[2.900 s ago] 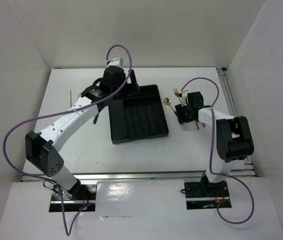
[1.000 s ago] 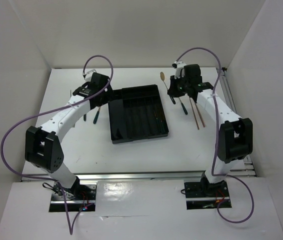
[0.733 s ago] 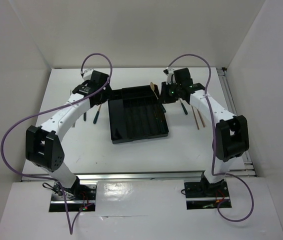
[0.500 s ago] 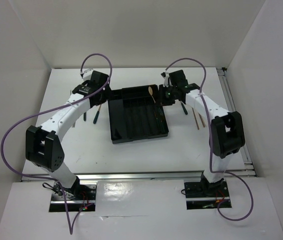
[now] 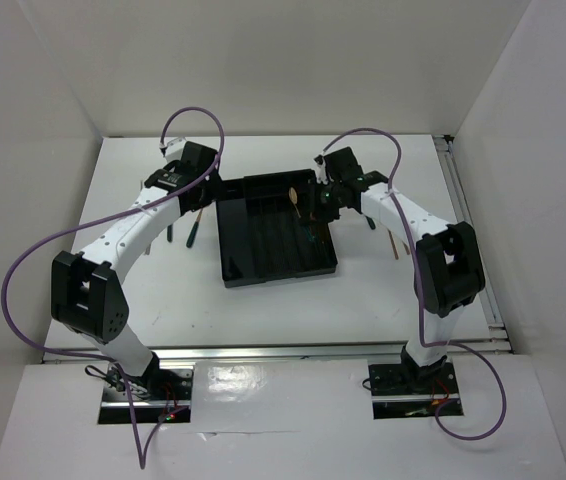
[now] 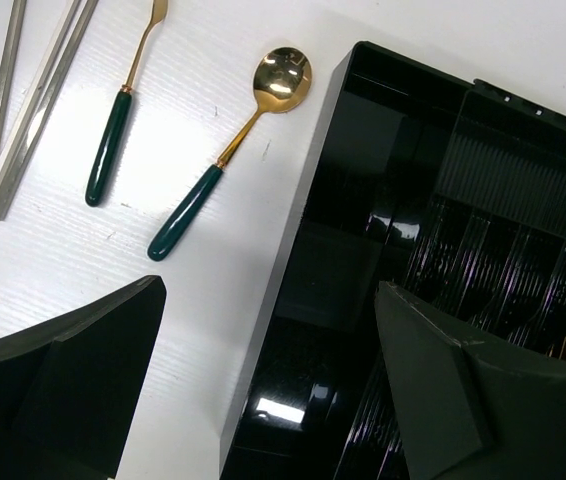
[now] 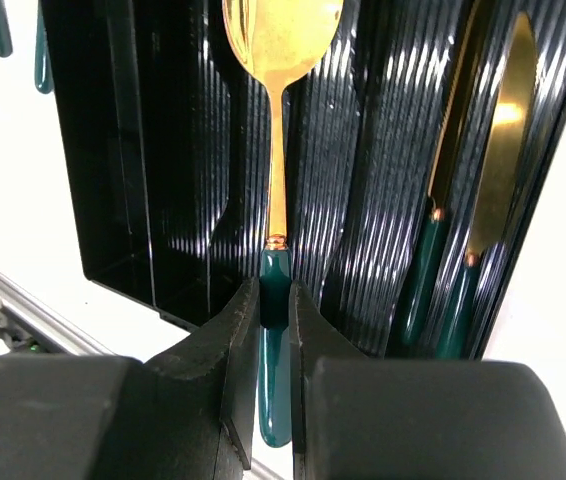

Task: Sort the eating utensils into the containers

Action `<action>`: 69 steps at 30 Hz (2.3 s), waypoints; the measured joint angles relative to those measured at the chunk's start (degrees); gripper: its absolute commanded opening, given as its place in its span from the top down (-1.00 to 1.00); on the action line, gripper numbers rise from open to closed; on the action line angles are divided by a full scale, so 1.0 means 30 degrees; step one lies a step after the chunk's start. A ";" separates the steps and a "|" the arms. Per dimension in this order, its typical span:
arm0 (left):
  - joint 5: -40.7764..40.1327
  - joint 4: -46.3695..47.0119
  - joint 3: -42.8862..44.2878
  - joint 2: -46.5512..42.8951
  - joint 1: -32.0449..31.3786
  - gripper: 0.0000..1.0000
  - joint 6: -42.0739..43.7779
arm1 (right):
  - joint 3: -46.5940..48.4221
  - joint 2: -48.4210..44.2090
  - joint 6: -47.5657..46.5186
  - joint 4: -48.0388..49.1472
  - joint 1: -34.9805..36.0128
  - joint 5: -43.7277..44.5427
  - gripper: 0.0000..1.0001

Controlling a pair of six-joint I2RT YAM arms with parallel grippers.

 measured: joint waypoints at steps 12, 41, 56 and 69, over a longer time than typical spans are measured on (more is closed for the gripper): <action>-0.0124 -0.0007 0.0000 0.0000 0.0175 -1.00 0.0000 | -0.0947 0.0583 0.1209 -0.0401 -0.0124 0.0058 1.00; 0.0248 -0.0197 0.0240 0.0357 0.0211 -1.00 0.0073 | -0.0962 0.2506 0.0474 -0.0131 -0.1180 -0.1792 0.17; 0.1741 -0.1253 -0.0226 0.0481 0.0452 -0.83 0.4269 | -0.0962 0.1188 -0.2871 0.0809 -0.1195 -0.0029 0.30; 0.5362 -0.0743 -0.4138 0.0350 0.2841 -0.17 1.0149 | -0.1297 -0.1588 -0.5756 0.2594 -0.1515 0.1829 0.33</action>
